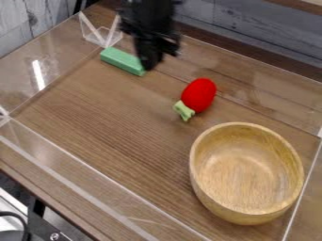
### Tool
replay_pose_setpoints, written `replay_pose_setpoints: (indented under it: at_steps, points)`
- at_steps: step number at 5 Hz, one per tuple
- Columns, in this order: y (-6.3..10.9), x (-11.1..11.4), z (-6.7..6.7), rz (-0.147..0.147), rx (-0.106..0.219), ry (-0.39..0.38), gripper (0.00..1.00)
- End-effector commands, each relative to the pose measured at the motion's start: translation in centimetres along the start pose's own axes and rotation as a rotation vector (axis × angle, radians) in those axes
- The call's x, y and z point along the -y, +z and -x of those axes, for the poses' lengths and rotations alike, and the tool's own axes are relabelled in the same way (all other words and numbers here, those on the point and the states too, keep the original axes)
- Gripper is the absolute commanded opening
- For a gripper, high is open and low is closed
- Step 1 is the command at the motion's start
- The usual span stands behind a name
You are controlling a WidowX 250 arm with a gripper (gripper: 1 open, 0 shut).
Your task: Move the red object to the left side of the table
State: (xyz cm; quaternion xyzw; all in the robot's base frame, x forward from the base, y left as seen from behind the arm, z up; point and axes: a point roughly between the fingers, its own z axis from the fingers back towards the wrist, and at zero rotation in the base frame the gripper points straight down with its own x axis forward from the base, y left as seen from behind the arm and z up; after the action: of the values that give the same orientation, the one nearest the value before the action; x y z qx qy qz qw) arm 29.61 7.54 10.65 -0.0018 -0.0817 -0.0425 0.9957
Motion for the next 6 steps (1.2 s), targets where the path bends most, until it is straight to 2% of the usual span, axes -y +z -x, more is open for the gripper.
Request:
replay_pose_setpoints:
  at_steps: [1, 3, 4, 5, 6]
  points:
    - [0.4, -3.5, 0.6, -0.021, 0.022, 0.021, 0.00]
    - [-0.7, 3.1, -2.0, 0.004, 0.024, -0.065, 0.00]
    - [-0.8, -0.1, -1.5, -0.010, 0.018, -0.029, 0.00]
    - [-1.3, 3.2, -2.6, 0.010, 0.019, -0.084, 0.00]
    - [-1.3, -0.6, -1.6, -0.010, 0.015, -0.033, 0.00]
